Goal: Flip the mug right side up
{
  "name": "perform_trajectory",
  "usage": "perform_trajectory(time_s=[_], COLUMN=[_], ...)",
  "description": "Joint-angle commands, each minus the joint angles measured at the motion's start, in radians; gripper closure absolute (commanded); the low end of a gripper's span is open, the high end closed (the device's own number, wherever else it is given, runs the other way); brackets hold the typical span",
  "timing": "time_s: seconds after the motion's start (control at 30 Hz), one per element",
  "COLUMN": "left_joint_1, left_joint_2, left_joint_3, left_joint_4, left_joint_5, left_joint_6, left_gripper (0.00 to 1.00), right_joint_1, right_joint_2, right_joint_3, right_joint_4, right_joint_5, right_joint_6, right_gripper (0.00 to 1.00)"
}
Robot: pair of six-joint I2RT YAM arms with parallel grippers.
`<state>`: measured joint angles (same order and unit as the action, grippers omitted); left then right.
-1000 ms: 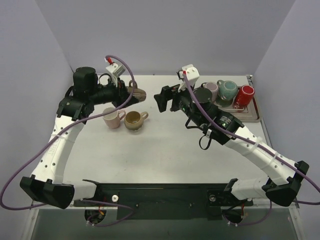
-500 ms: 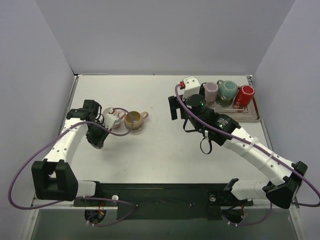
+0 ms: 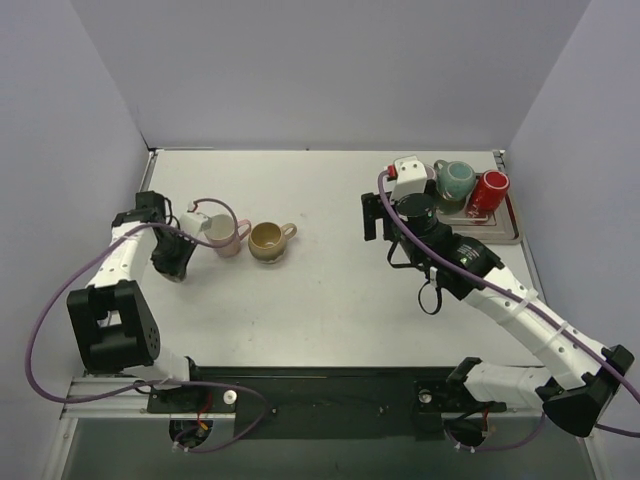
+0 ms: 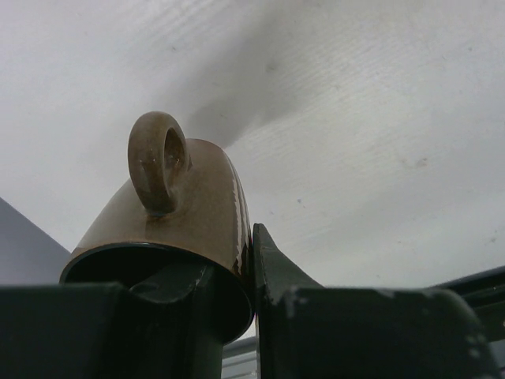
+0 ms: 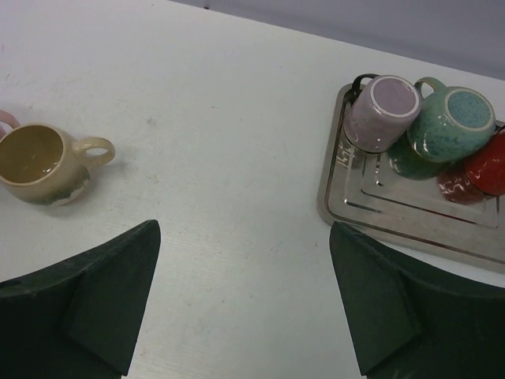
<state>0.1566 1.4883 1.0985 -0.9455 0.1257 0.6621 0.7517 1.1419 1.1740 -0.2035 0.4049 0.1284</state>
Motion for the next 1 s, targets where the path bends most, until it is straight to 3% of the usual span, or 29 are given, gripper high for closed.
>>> perform_trajectory(time_s=[0.0, 0.33, 0.43, 0.47, 0.6, 0.87, 0.97], left_joint_1=[0.014, 0.083, 0.083, 0.083, 0.086, 0.120, 0.120], left_joint_2=[0.103, 0.398, 0.403, 0.402, 0.403, 0.362, 0.316], left_joint_3=[0.116, 0.336, 0.328, 0.327, 0.334, 0.422, 0.451], left_joint_4=[0.096, 0.090, 0.102, 0.102, 0.102, -0.001, -0.056], left_joint_5=[0.051, 0.120, 0.164, 0.172, 0.173, 0.226, 0.233], left_joint_6=[0.047, 0.042, 0.060, 0.067, 0.076, 0.074, 0.077], left_gripper=[1.00, 1.00, 0.88, 0.78, 0.56, 0.44, 0.35], right_joint_1=[-0.029, -0.280, -0.383, -0.399, -0.469, -0.607, -0.621], right_joint_2=[-0.016, 0.047, 0.108, 0.140, 0.260, 0.567, 0.741], right_joint_3=[-0.013, 0.035, 0.078, 0.102, 0.206, 0.469, 0.661], right_joint_4=[0.012, -0.022, -0.060, -0.068, -0.129, -0.198, -0.240], right_joint_5=[0.035, -0.162, -0.207, -0.213, -0.250, -0.302, -0.307], right_joint_6=[-0.009, 0.043, 0.045, 0.027, -0.030, -0.096, -0.160], right_gripper=[0.17, 0.18, 0.18, 0.19, 0.18, 0.18, 0.18])
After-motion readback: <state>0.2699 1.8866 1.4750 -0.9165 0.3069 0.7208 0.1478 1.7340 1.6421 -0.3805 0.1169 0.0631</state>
